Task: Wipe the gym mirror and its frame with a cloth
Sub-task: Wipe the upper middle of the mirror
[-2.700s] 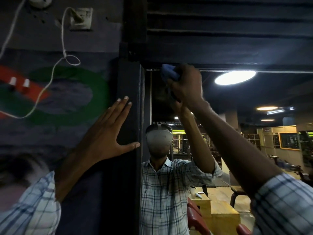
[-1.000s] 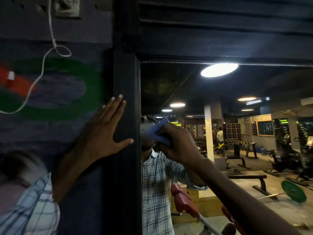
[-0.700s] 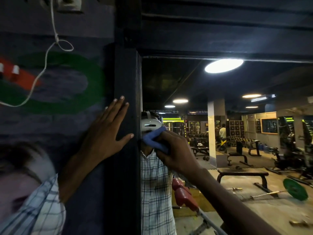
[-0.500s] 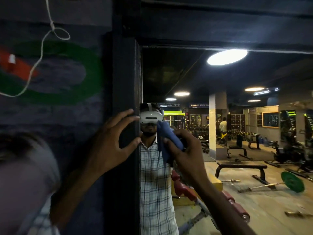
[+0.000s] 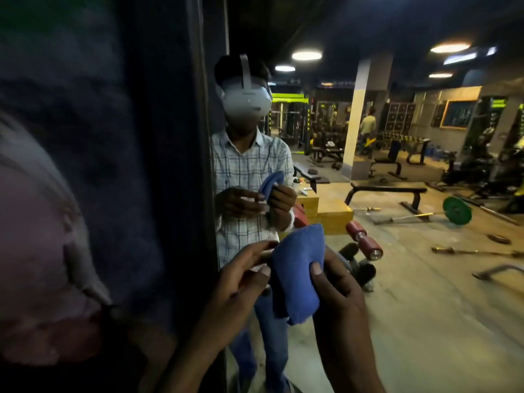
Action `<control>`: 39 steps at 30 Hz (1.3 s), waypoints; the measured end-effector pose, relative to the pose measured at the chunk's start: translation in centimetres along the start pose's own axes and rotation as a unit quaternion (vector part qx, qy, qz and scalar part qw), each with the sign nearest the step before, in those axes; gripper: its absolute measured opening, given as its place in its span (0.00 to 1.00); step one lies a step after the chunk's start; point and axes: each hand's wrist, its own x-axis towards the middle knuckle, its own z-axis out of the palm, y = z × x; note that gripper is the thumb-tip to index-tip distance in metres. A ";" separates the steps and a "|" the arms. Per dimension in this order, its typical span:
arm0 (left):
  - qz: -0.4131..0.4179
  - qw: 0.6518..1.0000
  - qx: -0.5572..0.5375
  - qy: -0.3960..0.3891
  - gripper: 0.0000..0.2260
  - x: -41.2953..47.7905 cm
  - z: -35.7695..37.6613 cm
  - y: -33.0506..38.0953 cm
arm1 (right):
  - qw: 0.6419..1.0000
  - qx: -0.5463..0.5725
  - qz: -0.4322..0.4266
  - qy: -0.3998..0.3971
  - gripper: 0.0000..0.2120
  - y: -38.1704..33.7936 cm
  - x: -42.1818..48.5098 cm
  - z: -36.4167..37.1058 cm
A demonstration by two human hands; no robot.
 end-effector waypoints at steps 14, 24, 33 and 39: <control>-0.062 0.988 -0.073 0.119 0.10 -5.0 2.3 -5.3 | 0.979 -0.202 0.009 0.017 0.11 5.6 -4.6 -2.5; -0.107 0.977 -0.104 0.153 0.05 -6.5 3.4 -6.2 | 0.980 -0.093 0.176 0.002 0.16 7.1 -5.9 -3.2; -0.080 0.971 0.048 0.222 0.12 -6.6 0.8 -9.0 | 0.972 0.013 0.213 0.098 0.10 7.3 -5.1 -4.5; -0.106 0.980 0.071 0.153 0.12 -6.9 2.1 -9.4 | 0.977 0.013 0.199 0.071 0.18 7.4 -4.7 -4.2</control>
